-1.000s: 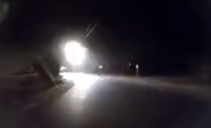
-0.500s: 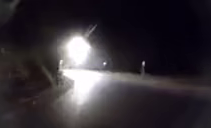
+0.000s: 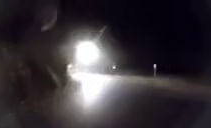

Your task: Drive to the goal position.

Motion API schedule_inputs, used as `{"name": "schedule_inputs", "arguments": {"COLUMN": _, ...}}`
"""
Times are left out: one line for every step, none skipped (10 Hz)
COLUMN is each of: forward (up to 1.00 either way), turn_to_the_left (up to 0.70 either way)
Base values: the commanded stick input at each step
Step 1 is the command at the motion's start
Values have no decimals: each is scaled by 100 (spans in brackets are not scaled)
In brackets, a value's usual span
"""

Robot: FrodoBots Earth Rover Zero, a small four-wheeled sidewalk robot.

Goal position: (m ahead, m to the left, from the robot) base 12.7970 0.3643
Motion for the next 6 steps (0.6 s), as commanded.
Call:
{"name": "schedule_inputs", "arguments": {"forward": 100, "turn_to_the_left": 10}}
{"name": "schedule_inputs", "arguments": {"forward": 100, "turn_to_the_left": 10}}
{"name": "schedule_inputs", "arguments": {"forward": 100, "turn_to_the_left": 9}}
{"name": "schedule_inputs", "arguments": {"forward": 100, "turn_to_the_left": 10}}
{"name": "schedule_inputs", "arguments": {"forward": 100, "turn_to_the_left": 10}}
{"name": "schedule_inputs", "arguments": {"forward": 100, "turn_to_the_left": 4}}
